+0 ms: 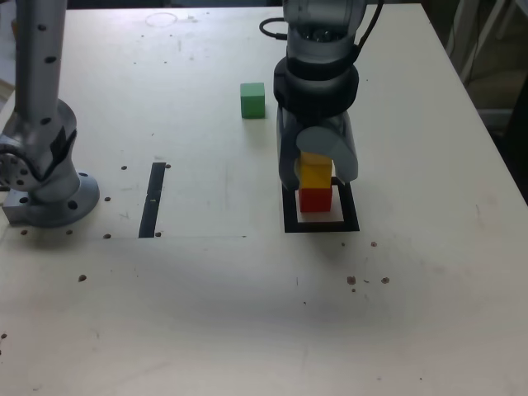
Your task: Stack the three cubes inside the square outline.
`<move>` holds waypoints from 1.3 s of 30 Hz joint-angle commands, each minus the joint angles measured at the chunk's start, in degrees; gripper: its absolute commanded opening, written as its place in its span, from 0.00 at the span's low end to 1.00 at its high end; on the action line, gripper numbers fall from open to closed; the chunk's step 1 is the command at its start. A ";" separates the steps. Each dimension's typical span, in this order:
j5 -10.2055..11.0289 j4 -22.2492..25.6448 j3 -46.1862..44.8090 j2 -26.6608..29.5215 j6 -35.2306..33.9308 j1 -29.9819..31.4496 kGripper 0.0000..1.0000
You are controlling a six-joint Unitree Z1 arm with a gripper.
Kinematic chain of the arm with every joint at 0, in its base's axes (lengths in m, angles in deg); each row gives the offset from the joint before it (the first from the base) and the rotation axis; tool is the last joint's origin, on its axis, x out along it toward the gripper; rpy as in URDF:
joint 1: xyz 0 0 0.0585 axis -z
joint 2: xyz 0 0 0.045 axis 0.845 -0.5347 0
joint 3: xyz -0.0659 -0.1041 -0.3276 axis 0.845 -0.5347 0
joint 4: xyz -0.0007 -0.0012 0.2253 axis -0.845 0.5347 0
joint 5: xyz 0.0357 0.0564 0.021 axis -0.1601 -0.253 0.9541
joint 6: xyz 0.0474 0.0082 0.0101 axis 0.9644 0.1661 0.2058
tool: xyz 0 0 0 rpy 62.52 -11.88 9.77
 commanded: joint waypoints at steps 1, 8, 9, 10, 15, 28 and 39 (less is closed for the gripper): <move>-0.31 -0.70 -0.40 -0.31 0.15 -0.19 0.74; -0.35 -1.00 -1.00 0.34 0.15 -0.33 0.94; -0.11 -0.66 -1.02 0.67 0.08 -0.40 0.96; 0.18 -0.20 -1.05 1.08 0.02 -0.51 0.97; 2.50 3.99 -0.91 4.07 -0.10 -1.66 0.99; 8.21 9.44 -3.44 11.30 11.51 -16.03 0.99; 9.33 1.38 -7.16 7.86 23.14 -30.52 0.99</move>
